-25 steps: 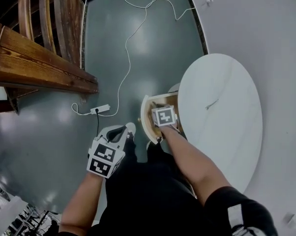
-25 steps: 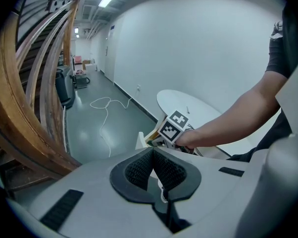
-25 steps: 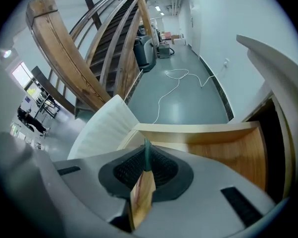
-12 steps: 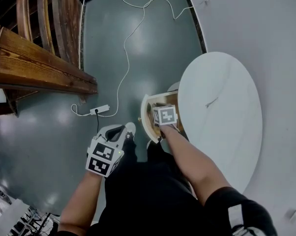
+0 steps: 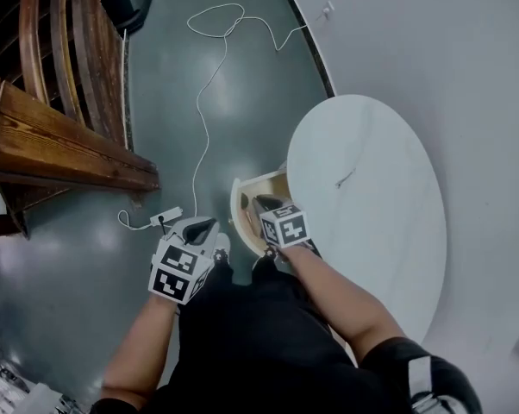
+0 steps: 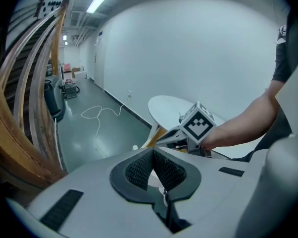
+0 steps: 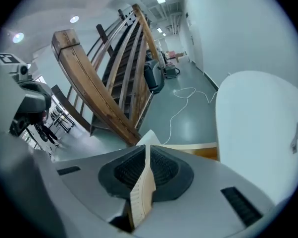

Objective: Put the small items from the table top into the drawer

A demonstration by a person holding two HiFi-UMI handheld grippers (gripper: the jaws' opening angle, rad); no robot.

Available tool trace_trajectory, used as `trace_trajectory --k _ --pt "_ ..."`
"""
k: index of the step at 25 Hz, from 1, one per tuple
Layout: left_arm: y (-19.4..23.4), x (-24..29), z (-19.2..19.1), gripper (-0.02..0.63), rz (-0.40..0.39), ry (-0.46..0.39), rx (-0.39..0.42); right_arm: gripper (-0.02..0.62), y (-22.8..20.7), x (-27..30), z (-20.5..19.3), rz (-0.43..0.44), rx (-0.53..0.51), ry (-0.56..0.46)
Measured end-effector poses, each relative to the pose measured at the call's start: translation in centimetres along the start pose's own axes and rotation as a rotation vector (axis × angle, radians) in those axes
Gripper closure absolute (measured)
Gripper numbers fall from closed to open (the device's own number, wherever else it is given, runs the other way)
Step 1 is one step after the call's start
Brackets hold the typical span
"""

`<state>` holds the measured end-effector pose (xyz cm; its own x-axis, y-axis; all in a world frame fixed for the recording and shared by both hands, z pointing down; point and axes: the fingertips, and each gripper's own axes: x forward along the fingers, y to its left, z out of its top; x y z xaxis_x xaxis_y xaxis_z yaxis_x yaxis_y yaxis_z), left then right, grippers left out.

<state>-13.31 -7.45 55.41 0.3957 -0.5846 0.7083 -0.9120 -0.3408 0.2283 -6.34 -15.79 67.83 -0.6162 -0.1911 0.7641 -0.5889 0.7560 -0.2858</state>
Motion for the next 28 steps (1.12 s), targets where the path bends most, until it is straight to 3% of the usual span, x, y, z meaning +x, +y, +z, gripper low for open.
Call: trace_trajectory --k 5,16,28 --pt "-1.1 0.5 2.4 0.592 -0.040 -0.036 0.016 0.572 -1.4 -5.2 1.9 -0.054 -0.032 -0.108" --pt "-4.3 3.0 5.7 0.592 -0.106 -0.051 0.073 0.583 -8.7 -13.0 0.7 -0.231 0.067 -0.209" --pt "-6.5 4.2 8.7 0.592 -0.116 -0.048 0.166 0.580 -16.7 -15.7 -1.1 -0.418 0.157 -0.209"
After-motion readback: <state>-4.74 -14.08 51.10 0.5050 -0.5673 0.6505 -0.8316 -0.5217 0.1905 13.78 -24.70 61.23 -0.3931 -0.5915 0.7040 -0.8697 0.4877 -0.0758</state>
